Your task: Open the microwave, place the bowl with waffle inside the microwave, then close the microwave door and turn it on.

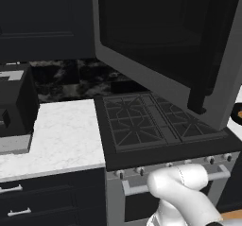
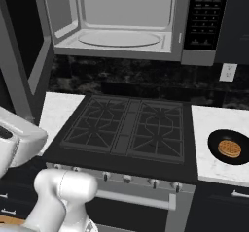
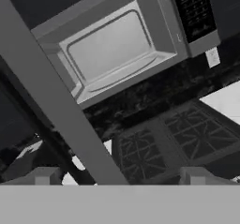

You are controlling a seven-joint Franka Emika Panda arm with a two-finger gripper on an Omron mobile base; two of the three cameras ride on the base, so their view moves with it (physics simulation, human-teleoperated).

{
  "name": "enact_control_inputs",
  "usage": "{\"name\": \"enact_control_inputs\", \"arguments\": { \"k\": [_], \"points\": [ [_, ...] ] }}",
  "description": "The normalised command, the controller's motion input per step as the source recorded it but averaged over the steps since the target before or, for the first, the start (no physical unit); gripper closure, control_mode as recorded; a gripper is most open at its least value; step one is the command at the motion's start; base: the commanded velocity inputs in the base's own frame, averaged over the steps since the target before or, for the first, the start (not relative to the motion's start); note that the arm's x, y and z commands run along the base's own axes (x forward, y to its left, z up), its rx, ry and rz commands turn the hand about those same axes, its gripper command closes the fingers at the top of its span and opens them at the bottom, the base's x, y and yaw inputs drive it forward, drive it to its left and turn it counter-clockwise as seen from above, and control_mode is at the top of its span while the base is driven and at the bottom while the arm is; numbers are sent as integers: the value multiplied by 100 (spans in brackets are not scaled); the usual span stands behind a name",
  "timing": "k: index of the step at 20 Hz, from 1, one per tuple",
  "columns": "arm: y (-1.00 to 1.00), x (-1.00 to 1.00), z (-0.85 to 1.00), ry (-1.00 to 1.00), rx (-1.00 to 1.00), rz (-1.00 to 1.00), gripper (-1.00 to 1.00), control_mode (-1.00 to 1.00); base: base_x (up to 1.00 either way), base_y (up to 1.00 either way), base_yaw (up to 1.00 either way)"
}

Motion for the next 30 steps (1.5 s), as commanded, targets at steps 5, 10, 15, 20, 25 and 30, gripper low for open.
{"name": "enact_control_inputs", "arguments": {
  "k": [5, 10, 15, 20, 25, 30],
  "points": [
    [-12, 11, -5, 29, 17, 71, -100, -100, 0, 0, 0],
    [-2, 65, -7, 29, 19, 71, -100, -100, 0, 0, 0],
    [-1, 100, -27, 19, 19, 47, -100, -100, 0, 0, 0],
    [2, 89, -36, 1, 7, 16, -100, -100, 0, 0, 0],
    [1, 57, -32, -7, 10, 1, -100, -100, 0, 0, 0],
    [45, 35, -22, -4, 11, 13, -100, -100, 0, 0, 0]
  ]
}}
